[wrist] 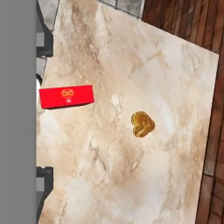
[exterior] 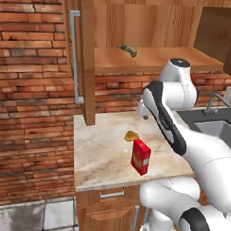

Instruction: Pick the boxed food and honey bottle from the counter and place them in the cabinets closest to them.

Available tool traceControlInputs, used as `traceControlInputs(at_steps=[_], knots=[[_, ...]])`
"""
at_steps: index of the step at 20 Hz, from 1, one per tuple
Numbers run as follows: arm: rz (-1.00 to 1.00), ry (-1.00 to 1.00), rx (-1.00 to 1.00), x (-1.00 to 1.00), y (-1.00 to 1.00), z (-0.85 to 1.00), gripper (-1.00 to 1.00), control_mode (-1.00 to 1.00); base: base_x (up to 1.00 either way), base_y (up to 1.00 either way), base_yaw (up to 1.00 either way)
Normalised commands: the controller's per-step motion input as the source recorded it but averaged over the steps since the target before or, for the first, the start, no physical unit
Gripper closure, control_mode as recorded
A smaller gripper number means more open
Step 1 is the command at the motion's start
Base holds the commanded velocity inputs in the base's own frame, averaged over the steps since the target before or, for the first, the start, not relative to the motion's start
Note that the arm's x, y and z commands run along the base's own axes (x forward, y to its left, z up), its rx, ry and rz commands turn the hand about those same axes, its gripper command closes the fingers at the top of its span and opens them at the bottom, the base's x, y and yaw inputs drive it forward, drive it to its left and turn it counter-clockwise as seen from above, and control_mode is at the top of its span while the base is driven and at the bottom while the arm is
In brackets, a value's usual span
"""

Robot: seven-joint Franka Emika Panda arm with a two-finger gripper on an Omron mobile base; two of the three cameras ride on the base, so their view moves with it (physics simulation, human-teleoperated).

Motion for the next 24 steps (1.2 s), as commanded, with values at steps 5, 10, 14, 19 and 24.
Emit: traceControlInputs(at_steps=[5,10,14,19,24], knots=[[0.01,0.01,0.00,0.00,0.02,-0.22,-1.00,-1.00,0.00,0.00,0.00],[0.02,0.01,0.00,0.00,0.01,-0.24,-1.00,-1.00,0.00,0.00,0.00],[0.02,0.01,0.00,0.00,0.02,-0.24,-1.00,-1.00,0.00,0.00,0.00],[0.02,0.02,0.00,0.01,0.04,-0.26,-1.00,-1.00,0.00,0.00,0.00],[0.02,0.04,0.00,0.05,0.08,-0.28,-1.00,-1.00,0.00,0.00,0.00]])
